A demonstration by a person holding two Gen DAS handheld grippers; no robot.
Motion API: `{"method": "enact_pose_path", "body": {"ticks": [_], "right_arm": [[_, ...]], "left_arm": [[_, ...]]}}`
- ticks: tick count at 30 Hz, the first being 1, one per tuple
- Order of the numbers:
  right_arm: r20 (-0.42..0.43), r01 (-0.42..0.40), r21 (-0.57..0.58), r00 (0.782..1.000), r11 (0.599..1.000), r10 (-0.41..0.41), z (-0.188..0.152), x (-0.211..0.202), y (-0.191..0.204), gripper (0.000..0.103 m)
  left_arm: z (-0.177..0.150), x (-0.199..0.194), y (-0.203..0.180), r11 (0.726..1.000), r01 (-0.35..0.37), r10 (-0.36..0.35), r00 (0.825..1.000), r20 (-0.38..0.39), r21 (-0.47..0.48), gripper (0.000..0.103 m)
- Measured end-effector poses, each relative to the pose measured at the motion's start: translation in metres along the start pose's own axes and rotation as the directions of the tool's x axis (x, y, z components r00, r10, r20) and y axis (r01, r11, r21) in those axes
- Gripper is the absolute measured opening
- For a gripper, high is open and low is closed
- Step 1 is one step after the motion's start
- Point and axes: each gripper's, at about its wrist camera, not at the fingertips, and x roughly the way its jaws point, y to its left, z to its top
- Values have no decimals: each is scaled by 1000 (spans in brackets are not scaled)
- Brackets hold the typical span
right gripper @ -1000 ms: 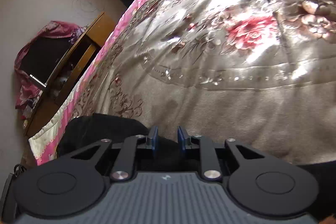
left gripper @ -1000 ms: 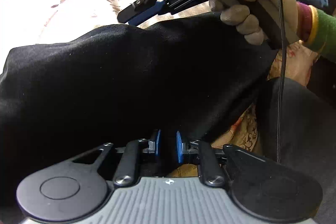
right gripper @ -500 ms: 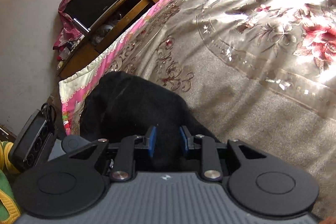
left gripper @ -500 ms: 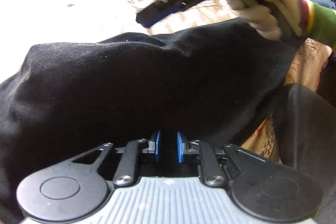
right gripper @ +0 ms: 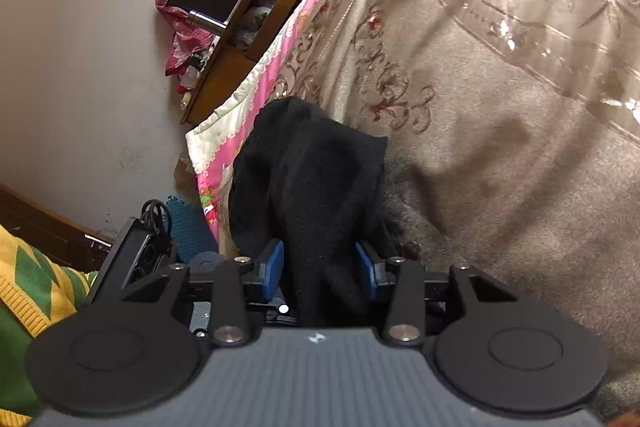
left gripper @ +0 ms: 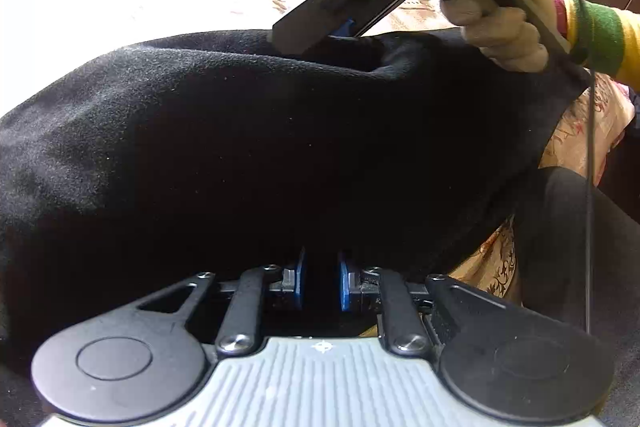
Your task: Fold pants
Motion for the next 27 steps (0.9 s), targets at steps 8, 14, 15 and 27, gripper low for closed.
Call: {"method": "enact_pose_path", "body": {"ticks": [8, 14, 15, 27], "right_arm": [[62, 186, -275, 982, 943, -176, -5, 24, 37, 50], [144, -76, -7, 987, 997, 76, 22, 29, -5, 50], [151, -106, -14, 983, 994, 107, 23, 29, -1, 50], [-5, 62, 42, 998, 997, -62, 27, 61, -22, 51]], "left_arm": [[-3, -5, -5, 1000, -10, 10, 1000, 3, 18, 33], [-7, -5, -12, 1000, -12, 11, 1000, 13, 29, 36], [-8, -5, -12, 999, -13, 13, 1000, 14, 32, 36], [-10, -11, -4, 1000, 7, -7, 1000, 25, 11, 36]]}}
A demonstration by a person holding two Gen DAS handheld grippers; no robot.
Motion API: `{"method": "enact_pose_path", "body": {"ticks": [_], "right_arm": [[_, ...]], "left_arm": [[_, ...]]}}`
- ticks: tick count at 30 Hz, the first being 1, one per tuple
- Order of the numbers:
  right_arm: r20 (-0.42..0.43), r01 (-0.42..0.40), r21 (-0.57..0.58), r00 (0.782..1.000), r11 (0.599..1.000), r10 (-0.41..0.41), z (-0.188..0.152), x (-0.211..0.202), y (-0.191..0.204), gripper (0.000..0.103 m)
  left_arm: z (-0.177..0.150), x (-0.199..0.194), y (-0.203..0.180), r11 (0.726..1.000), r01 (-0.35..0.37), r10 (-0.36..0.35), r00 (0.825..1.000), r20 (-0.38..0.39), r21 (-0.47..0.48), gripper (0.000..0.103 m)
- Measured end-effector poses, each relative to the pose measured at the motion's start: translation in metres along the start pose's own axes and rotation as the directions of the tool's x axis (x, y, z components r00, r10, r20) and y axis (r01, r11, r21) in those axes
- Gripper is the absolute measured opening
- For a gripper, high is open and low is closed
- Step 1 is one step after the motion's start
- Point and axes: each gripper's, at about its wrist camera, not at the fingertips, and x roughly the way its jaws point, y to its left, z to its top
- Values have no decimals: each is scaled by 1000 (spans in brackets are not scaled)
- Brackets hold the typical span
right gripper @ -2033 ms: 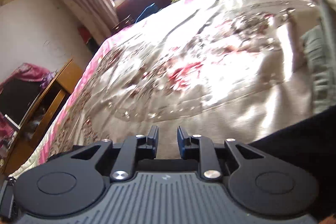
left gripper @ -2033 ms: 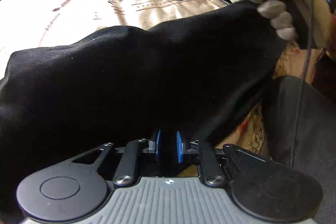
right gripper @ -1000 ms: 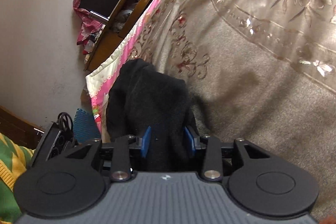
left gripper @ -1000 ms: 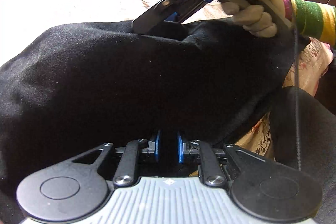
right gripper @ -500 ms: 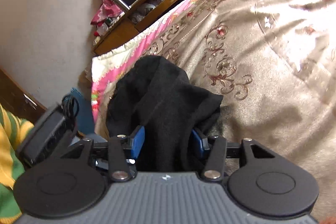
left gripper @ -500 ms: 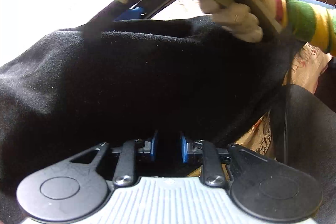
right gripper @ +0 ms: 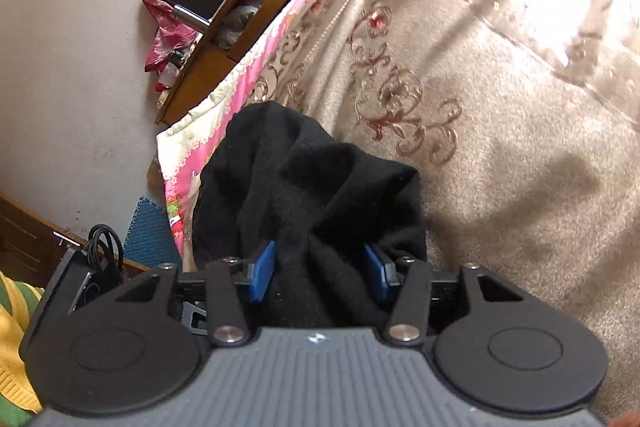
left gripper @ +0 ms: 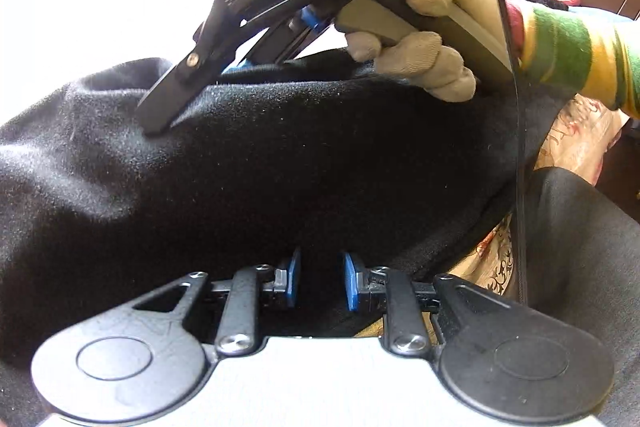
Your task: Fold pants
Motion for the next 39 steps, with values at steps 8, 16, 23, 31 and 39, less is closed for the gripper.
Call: {"method": "enact_pose_path", "body": {"ticks": [8, 16, 23, 31, 39], "right_arm": [[271, -124, 191, 960, 974, 69, 32, -14, -33, 43], [380, 123, 236, 901, 964, -208, 23, -52, -30, 23], [362, 346, 128, 856, 929, -369, -58, -87, 54, 26], [182, 470, 348, 815, 811, -550, -182, -72, 56, 24], [318, 475, 445, 709, 759, -629, -219, -116, 88, 29]], "left_arm": [[0, -4, 5, 1000, 9, -9, 1000, 3, -17, 36], [-3, -6, 6, 1000, 6, -6, 1000, -2, -21, 37], [-4, -13, 7, 999, 3, -2, 1000, 9, -42, 37], [-6, -17, -22, 993, -86, 89, 995, -35, 86, 38], [-9, -23, -58, 978, -82, 80, 997, 21, 191, 38]]}}
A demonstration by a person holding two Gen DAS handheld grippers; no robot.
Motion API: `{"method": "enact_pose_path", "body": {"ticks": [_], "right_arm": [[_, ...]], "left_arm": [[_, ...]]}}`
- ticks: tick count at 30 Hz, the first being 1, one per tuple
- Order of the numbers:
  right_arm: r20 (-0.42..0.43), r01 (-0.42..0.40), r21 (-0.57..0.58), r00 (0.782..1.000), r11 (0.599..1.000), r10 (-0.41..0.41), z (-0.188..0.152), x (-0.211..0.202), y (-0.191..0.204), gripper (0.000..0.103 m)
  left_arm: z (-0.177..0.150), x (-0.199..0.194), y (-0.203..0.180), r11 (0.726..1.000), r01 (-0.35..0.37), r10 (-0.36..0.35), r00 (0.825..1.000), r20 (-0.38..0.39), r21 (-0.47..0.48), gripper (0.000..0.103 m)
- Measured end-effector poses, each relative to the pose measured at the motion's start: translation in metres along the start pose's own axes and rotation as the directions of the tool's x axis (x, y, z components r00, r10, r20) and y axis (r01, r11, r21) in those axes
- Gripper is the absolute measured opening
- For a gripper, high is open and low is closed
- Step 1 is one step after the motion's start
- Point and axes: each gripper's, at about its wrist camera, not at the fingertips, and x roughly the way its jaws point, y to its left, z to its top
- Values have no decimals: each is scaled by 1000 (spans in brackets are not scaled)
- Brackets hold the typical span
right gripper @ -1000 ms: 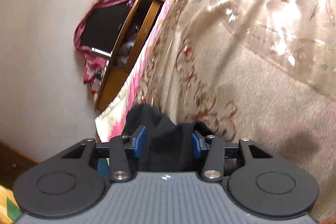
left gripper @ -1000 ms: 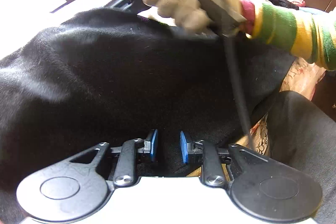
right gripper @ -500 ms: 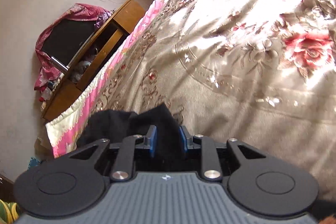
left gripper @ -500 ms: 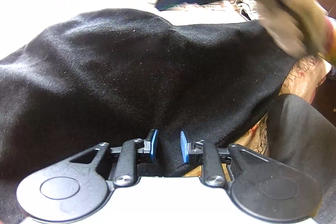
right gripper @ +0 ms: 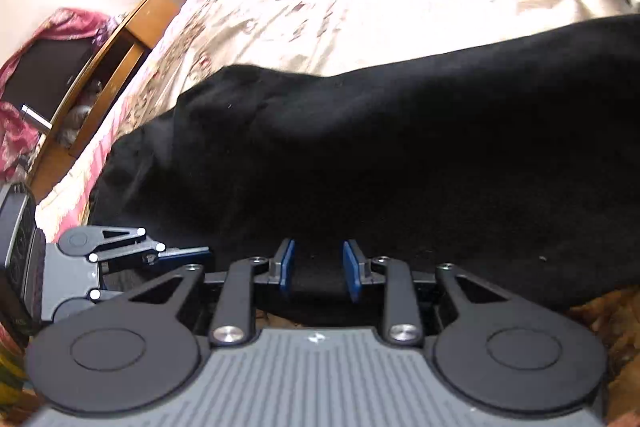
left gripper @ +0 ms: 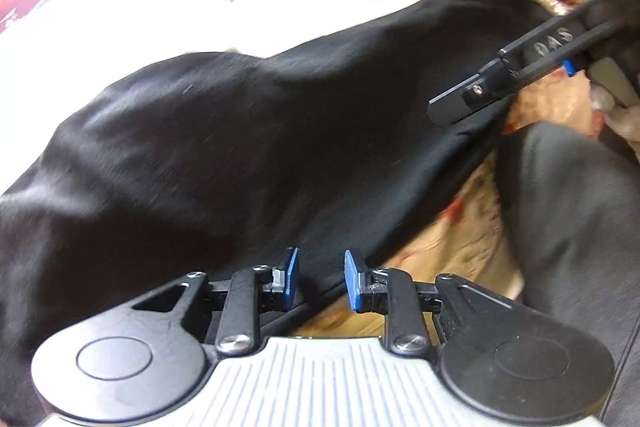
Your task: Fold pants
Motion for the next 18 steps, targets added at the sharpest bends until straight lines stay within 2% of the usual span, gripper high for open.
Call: {"method": "enact_pose_path", "body": {"ticks": [3, 6, 9, 12, 15, 18], "right_arm": [[56, 58, 100, 996, 993, -64, -6, -25, -20, 30], [76, 119, 255, 987, 960, -143, -17, -41, -54, 34], [133, 112, 376, 976, 920, -173, -27, -57, -79, 33], [210, 73, 464, 959, 883, -189, -33, -70, -101, 33], [237, 51, 498, 952, 865, -193, -29, -70, -116, 33], [230, 36, 537, 955, 843, -187, -24, -62, -134, 33]], "left_arm": [[8, 1, -18, 997, 60, -63, 995, 71, 46, 39], [17, 12, -37, 988, 103, -114, 988, 104, 114, 39], [24, 25, -49, 975, 125, -145, 985, 97, 182, 40], [27, 39, -56, 965, 111, -128, 990, 58, 238, 41], [31, 52, -57, 969, 142, -152, 988, 33, 204, 44], [31, 49, -54, 971, 147, -156, 987, 31, 189, 44]]}}
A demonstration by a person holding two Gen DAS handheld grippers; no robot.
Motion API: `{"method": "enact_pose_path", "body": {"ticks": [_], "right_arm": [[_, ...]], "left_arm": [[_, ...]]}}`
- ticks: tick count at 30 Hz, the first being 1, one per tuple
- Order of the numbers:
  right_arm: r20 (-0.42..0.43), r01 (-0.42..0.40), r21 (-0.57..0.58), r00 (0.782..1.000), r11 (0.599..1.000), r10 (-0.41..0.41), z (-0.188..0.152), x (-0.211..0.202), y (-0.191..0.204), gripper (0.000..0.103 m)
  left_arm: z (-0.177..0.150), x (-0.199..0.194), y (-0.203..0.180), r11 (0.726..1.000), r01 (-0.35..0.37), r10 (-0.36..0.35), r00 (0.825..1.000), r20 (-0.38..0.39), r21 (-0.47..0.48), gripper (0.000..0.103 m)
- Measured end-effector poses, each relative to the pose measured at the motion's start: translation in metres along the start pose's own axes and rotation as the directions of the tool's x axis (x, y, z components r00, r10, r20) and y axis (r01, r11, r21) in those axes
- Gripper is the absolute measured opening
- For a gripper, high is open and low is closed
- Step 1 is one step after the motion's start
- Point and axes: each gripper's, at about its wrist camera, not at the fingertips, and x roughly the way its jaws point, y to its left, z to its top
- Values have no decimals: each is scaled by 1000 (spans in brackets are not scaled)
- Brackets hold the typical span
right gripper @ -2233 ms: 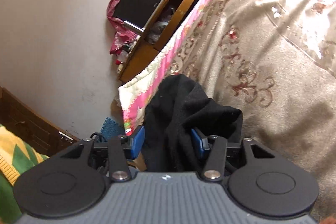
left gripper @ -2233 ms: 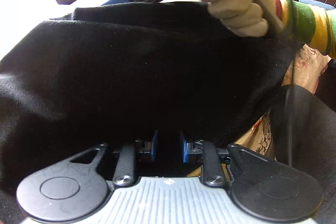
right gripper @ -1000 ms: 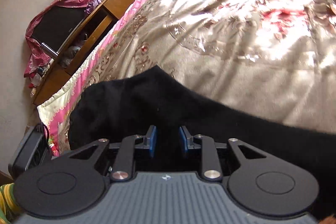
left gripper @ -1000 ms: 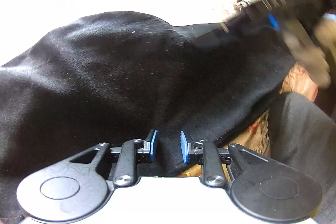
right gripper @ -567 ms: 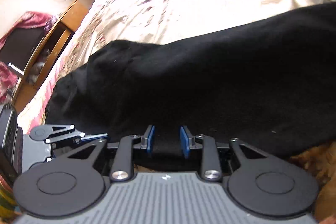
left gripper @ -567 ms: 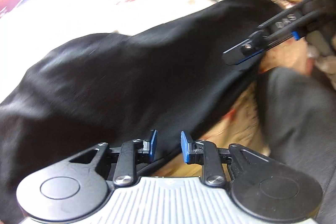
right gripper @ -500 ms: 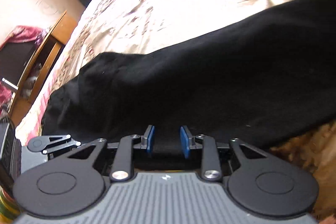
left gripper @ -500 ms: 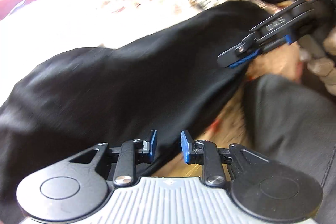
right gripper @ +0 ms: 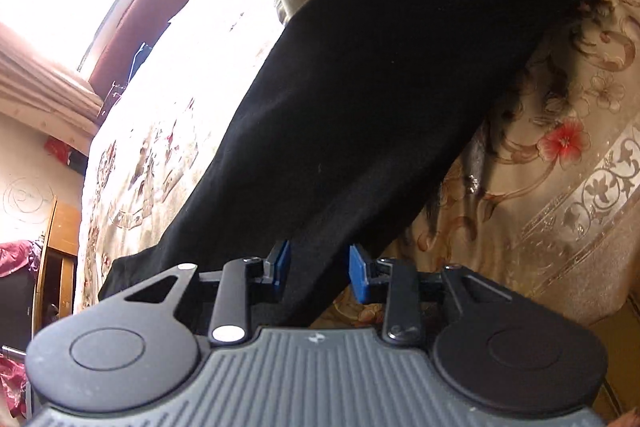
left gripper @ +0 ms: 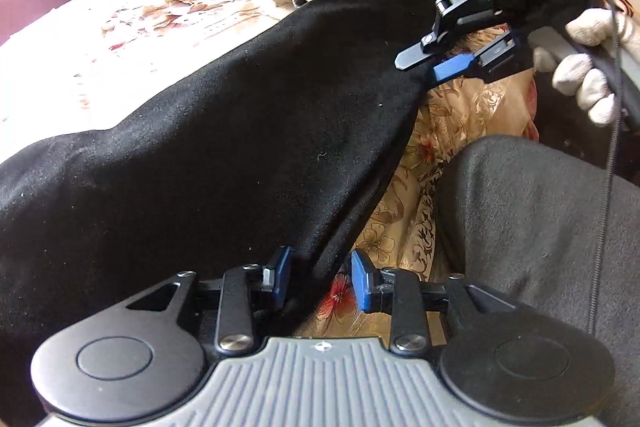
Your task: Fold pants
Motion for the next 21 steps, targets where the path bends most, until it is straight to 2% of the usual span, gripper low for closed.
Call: {"method": "enact_pose_path", "body": {"ticks": [2, 3, 4, 5, 8, 10, 11, 14, 18, 20, 21], "right_arm": [[14, -7, 36, 1000, 999, 6, 2, 6, -8, 33], [27, -10, 48, 1000, 999, 9, 2, 7, -9, 29], [46, -18, 43, 999, 999, 16, 2, 5, -11, 17], [64, -20, 23, 998, 1000, 18, 0, 1, -10, 11], [87, -37, 1, 996, 999, 37, 2, 0, -9, 6], [100, -65, -20, 993, 998, 67, 2, -7, -11, 5], [107, -76, -30, 991, 997, 78, 2, -11, -10, 5], [135, -89, -60, 986, 994, 96, 1, -21, -14, 5], [91, -67, -43, 993, 997, 70, 1, -9, -26, 6], [80, -99, -26, 992, 995, 101, 4, -6, -22, 11], [86, -112, -17, 990, 994, 113, 5, -6, -22, 11]], "left_arm": [[1, -1, 0, 1000, 0, 0, 1000, 4, 1, 44], [0, -1, -3, 1000, 1, -1, 1000, 1, 2, 44], [2, -1, -4, 1000, -3, 3, 1000, -2, 7, 44], [3, 0, -5, 1000, -7, 7, 1000, -3, 11, 44], [6, 0, -7, 999, -26, 26, 1000, 1, 29, 40], [7, -3, -8, 1000, -22, 22, 1000, 11, 21, 31], [8, -6, -7, 1000, -17, 17, 1000, 21, 10, 29], [8, -15, -2, 999, -5, 6, 999, 41, -37, 30], [6, -16, 7, 997, -27, 29, 999, 22, -76, 30], [4, -17, 5, 998, -31, 32, 999, 22, -61, 31], [4, -16, 2, 998, -41, 42, 999, 21, -42, 35]]}}
